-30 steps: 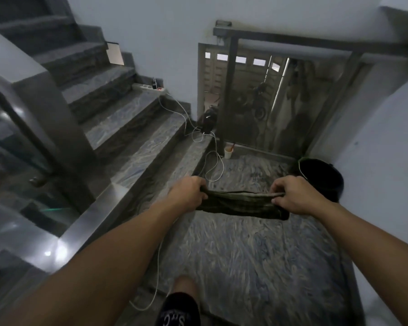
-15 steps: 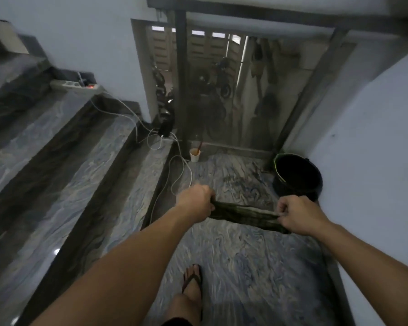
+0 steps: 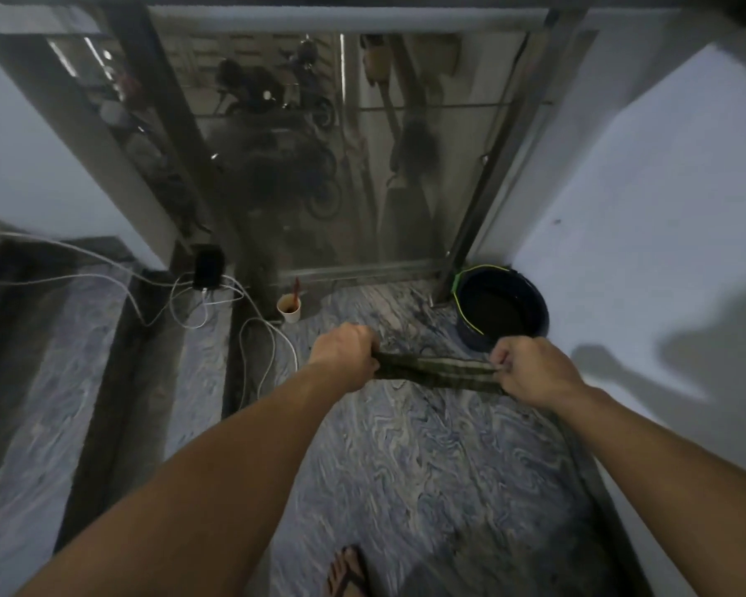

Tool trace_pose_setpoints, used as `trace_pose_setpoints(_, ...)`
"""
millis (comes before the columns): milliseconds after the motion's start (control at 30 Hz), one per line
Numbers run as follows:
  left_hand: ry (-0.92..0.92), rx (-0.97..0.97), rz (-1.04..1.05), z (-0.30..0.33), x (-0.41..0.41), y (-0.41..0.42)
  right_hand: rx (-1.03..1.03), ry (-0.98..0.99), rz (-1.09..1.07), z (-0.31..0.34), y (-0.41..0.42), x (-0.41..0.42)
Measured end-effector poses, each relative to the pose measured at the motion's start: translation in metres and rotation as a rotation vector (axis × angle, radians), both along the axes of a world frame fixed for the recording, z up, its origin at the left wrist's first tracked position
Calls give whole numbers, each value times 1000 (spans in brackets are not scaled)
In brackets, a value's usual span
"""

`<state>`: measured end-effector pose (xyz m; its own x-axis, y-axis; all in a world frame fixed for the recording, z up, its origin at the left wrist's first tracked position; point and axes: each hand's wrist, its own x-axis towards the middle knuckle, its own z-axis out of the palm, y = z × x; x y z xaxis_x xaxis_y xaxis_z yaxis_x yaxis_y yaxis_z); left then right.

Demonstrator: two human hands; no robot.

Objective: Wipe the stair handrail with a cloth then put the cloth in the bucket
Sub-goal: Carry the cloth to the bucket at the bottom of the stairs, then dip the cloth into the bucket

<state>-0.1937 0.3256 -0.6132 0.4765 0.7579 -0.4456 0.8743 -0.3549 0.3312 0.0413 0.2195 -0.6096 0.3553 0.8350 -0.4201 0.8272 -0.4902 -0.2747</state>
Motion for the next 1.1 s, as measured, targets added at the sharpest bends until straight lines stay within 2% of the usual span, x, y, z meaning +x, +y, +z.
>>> trace_pose_setpoints(300, 37, 33, -146, -56, 101, 79, 43, -15, -45, -57, 58, 90)
trace_pose_setpoints(533, 82, 40, -231, -156, 207, 135, -16, 5, 2, -158, 96, 196)
trace_pose_setpoints(633, 66, 44, -246, -206, 257, 159, 30, -26, 57, -207, 106, 240)
trace_pose_setpoints(733, 48, 36, -277, -252, 303, 178, 105, -53, 10, -252, 117, 282)
trace_pose_setpoints(900, 5, 77, -301, -309, 365, 206, 117, -24, -68, -311, 138, 335)
trace_pose_setpoints(1100, -5, 83, -224, -354, 411, 227, 107, -30, -138, -359, 167, 369)
